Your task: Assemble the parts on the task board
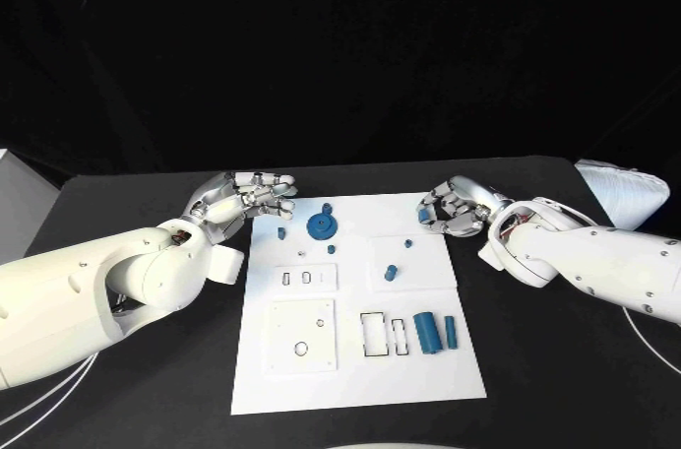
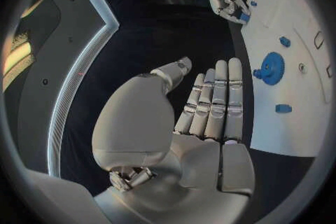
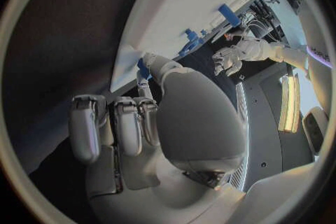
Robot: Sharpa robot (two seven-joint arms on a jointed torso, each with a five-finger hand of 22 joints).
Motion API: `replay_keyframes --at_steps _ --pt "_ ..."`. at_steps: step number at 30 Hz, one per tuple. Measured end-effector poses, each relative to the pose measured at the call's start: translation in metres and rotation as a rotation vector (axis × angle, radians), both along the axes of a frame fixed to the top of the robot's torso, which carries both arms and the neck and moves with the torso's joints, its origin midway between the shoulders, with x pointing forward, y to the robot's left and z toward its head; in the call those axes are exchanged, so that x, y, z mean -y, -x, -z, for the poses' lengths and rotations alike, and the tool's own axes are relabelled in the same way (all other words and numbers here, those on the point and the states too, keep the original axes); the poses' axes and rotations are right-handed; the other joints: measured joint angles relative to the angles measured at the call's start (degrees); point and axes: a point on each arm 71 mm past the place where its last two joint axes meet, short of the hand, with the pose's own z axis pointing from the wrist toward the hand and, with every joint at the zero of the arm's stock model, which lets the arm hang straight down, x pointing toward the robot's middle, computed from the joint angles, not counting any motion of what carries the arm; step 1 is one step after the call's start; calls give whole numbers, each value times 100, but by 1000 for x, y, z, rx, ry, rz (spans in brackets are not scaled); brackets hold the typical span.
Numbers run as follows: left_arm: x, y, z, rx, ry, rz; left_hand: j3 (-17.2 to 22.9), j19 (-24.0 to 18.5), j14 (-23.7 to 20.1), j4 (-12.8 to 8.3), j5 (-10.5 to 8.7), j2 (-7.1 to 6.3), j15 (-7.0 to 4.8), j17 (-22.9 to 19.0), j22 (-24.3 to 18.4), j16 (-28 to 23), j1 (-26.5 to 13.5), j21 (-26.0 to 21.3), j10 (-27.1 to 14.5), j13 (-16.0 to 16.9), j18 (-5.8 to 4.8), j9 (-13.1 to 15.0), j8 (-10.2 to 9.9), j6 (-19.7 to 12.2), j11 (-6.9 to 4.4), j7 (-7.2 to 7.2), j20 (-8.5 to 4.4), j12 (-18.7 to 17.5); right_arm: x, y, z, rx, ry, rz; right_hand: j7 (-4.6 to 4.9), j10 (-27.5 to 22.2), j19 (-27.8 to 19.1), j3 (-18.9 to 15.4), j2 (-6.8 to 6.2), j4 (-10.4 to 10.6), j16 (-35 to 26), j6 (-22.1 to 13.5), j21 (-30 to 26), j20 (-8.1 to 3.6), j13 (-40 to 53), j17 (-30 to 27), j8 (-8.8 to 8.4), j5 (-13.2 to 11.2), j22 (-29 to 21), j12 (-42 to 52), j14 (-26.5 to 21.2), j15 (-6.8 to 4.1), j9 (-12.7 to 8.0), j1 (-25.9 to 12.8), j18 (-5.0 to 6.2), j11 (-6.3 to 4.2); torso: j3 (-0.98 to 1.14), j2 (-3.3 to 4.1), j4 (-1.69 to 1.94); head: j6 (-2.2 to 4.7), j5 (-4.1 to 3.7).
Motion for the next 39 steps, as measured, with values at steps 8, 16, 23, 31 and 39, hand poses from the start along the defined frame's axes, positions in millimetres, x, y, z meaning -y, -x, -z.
replay_keyframes --at_steps 8,16,23,31,39 --pt "-1 -1 0 -1 -2 -2 0 0 0 0 0 0 0 7 6 0 0 15 0 0 0 -5 0 0 0 0 0 0 -7 10 -6 28 -49 20 10 13 -1 134 88 -134 0 20 45 -40 0 0 37 15 0 0 -19 -19 -1 2 1 -26 0 -8 -2 1 8" --pt "-1 -1 1 -3 -5 -5 15 0 0 -15 0 -23 0 8 12 0 -23 22 0 -1 0 -5 0 0 0 0 0 0 -30 26 -30 28 -123 51 9 13 -1 174 112 -175 0 20 45 -40 0 -1 38 -23 -1 0 -19 -19 -2 -22 0 -26 -25 -40 -7 -16 9" --pt "1 -2 2 -6 -7 -2 15 0 0 -15 0 -23 0 11 11 1 -23 22 0 -1 0 -4 0 0 0 0 0 0 -79 44 -38 -30 -168 36 7 13 -1 173 144 -176 0 19 45 -40 -1 -2 38 -41 -1 0 -19 -18 -5 -83 1 -26 -69 -92 -9 -59 55" --pt "5 -4 3 -8 -15 3 15 -41 0 -15 0 -27 0 43 48 67 -63 81 73 0 0 -4 0 0 -29 0 -1 44 -145 70 -21 -108 -151 -35 -32 13 -1 183 71 -165 0 -20 45 -40 -1 -2 39 -41 -2 0 2 -39 -4 -336 0 -26 -113 -153 -14 -120 136" --pt "5 -5 4 -10 -25 3 47 -42 0 -15 0 -22 0 61 65 99 -68 129 134 13 0 -4 0 0 -31 0 -1 90 -179 89 -3 -106 -90 -78 -34 -1 -1 191 11 -156 0 -19 45 -39 -2 -2 44 -41 -2 0 2 -39 -1 -396 0 -40 -143 -176 -18 -164 165"
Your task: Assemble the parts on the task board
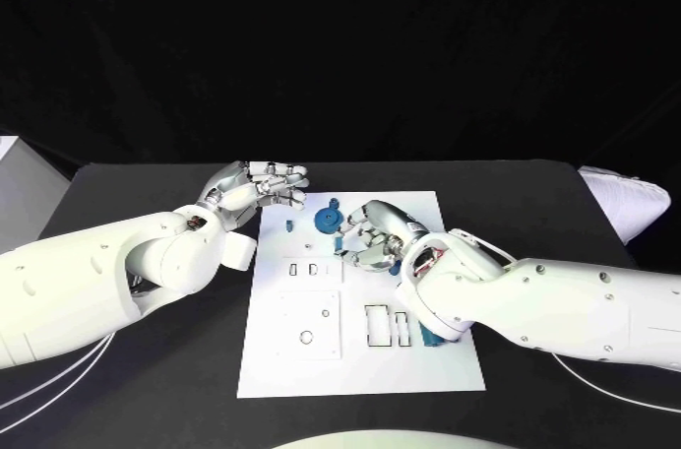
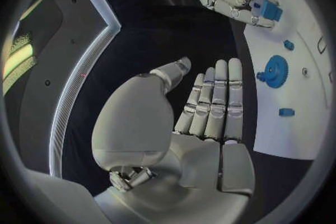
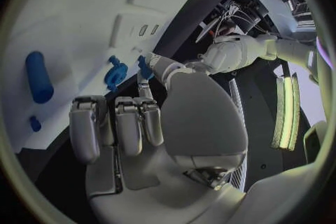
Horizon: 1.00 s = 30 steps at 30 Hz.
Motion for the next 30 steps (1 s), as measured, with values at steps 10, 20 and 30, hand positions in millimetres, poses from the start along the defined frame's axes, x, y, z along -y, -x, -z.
replay_keyframes --at_steps 10,20,30 --pt "2 0 1 -2 -7 5 33 -20 1 -1 0 -23 -43 39 33 57 -23 63 121 20 0 1 0 0 -39 0 -20 89 -22 6 9 64 70 -25 -14 19 -21 -24 -52 57 0 -7 40 -21 0 0 199 -3 0 0 -21 -20 2 -141 0 -23 -2 -1 -4 -8 -50" --pt "3 0 1 -4 -11 8 48 -19 1 -17 0 -23 -43 47 45 84 -23 66 143 27 0 1 0 0 -61 0 -19 116 -32 9 20 96 112 -29 -17 18 -21 -24 -53 57 0 -10 40 -20 4 0 199 -4 4 0 -21 -20 2 -141 0 -23 13 30 28 -26 -40" --pt "2 1 1 -8 -15 8 48 -19 1 -17 0 -23 -43 55 45 84 -23 88 144 27 0 1 0 0 -61 0 -19 116 -32 11 26 112 142 -26 -25 18 -21 -25 -84 56 0 -17 40 -20 4 -1 265 -14 4 0 -21 -20 3 -171 0 -22 8 48 32 -56 8"
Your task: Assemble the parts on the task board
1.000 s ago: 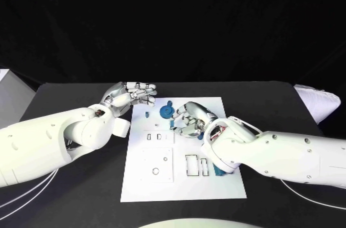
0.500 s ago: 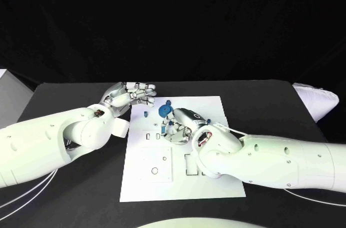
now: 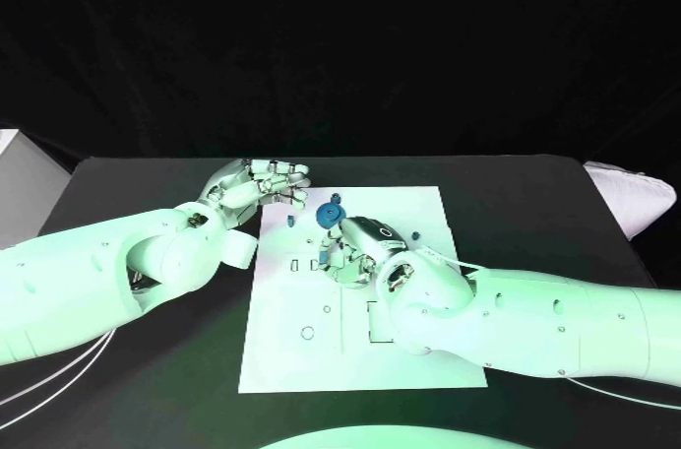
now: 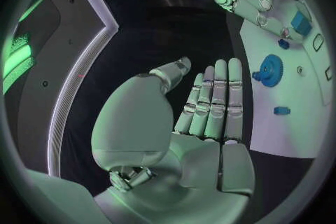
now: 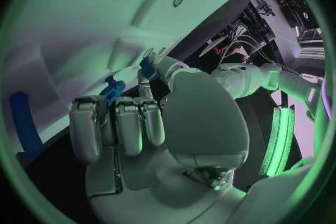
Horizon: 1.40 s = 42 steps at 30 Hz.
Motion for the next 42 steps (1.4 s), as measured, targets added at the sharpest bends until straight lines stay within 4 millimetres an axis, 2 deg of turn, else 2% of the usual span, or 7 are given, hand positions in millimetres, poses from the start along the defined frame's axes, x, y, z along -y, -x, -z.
replay_keyframes --at_steps 7,29,30,32,36,40,42 --pt "-1 0 0 -1 -1 -1 0 -21 0 0 0 0 0 4 7 22 0 0 0 0 1 0 0 0 0 0 -21 0 1 1 2 8 15 -1 -2 0 0 -1 -1 -1 0 -2 0 0 -1 0 1 -1 0 0 0 0 1 0 0 0 -1 -3 -3 -41 13" --pt "-1 0 0 -2 -3 -1 15 -21 22 -15 0 -23 -22 26 22 49 -22 26 -1 -2 1 1 0 0 1 0 -21 -1 -1 2 7 26 48 -10 -3 0 0 -2 -17 -2 0 -20 0 0 -2 0 18 -12 -2 0 0 0 4 -14 0 0 1 -10 -3 -55 24" --pt "-1 0 0 -2 -3 -1 15 -21 22 -15 0 -23 -21 26 23 60 -22 47 -1 -2 1 0 0 0 1 0 -21 -1 -1 2 7 27 49 -10 -10 0 0 -2 -46 -2 0 -28 0 0 -2 -1 18 -12 -2 0 0 0 5 -44 0 0 1 -10 -3 -56 24" --pt "-1 0 0 -2 -3 -1 15 -20 22 -15 0 -23 -21 26 27 71 -22 50 -1 -2 0 0 0 0 1 0 -21 -1 -1 2 8 29 50 -10 -10 0 0 -2 -46 -2 0 -29 0 0 -2 -1 17 -12 -2 0 0 0 89 -44 0 0 1 -9 -2 -60 24" --pt "-1 0 0 -2 -3 -1 15 -20 22 -15 0 -23 -21 26 27 71 -22 50 -1 -2 1 1 0 0 1 0 -20 -1 -1 2 8 30 51 -10 33 0 0 -26 -114 22 0 -154 -1 0 -2 -1 17 -12 -2 0 0 0 194 -111 0 0 -3 -7 -1 -74 20" --pt "-1 0 0 -2 -3 -1 15 -20 22 -15 0 -22 -21 26 27 71 -22 50 -1 -2 0 1 0 0 1 0 -20 -1 -1 2 8 31 52 -10 84 -2 0 -43 -160 39 0 -245 -28 0 -3 -1 -50 -9 -2 -45 0 1 147 -158 0 2 -3 -8 0 -89 27" --pt "-1 0 0 -2 -3 -1 15 -20 22 -15 0 -22 -21 25 27 71 -22 50 -1 -2 1 1 0 0 1 0 -20 -1 -1 2 8 31 52 -11 102 -24 0 -49 -189 45 0 -307 -62 0 -3 -1 -64 -8 -3 -103 0 1 121 -187 0 38 -3 -9 0 -92 28"
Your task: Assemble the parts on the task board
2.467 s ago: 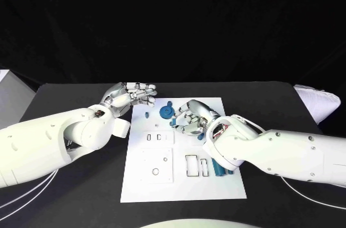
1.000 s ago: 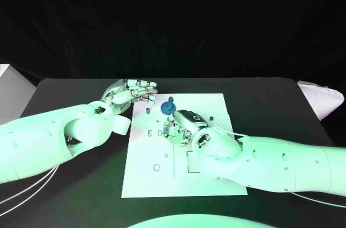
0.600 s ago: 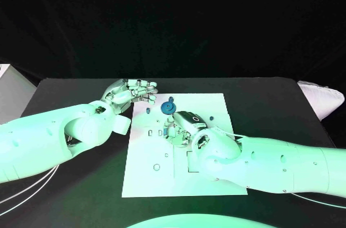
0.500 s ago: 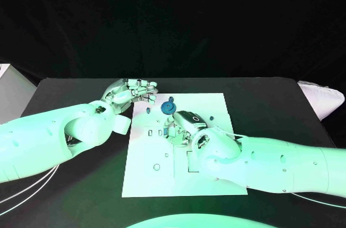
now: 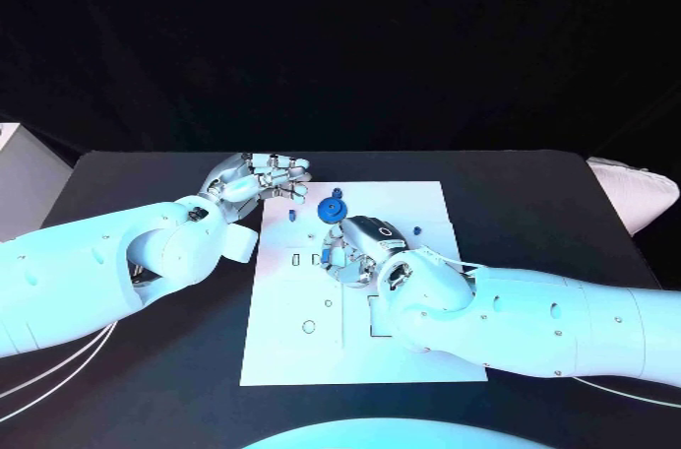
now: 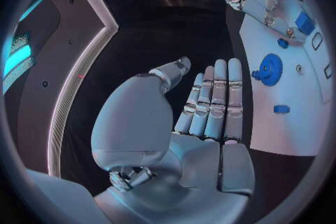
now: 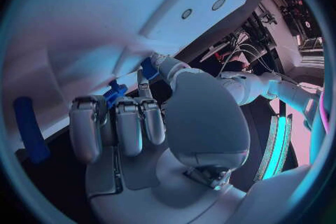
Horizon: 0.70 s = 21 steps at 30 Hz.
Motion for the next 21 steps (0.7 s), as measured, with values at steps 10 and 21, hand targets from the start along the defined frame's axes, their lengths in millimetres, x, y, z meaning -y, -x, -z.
replay_keyframes --at_steps 10,21 --pt "0 0 0 -1 0 0 0 0 0 0 0 0 0 0 -1 0 0 0 0 0 0 0 0 0 0 0 0 0 0 -1 1 1 -2 -6 99 5 0 -266 -112 133 0 -224 -74 44 0 0 -109 33 -1 -246 0 84 -86 -113 0 88 0 -4 -3 -13 8" --pt "0 0 0 -2 -1 1 0 0 0 0 0 0 0 -1 -1 0 0 -1 0 -1 0 0 0 0 0 0 0 0 0 0 0 3 -8 -18 123 13 0 -527 -150 204 -23 -365 -145 85 -1 0 -188 56 -1 -371 -1 125 -135 -74 -1 120 0 -4 -3 -18 7"
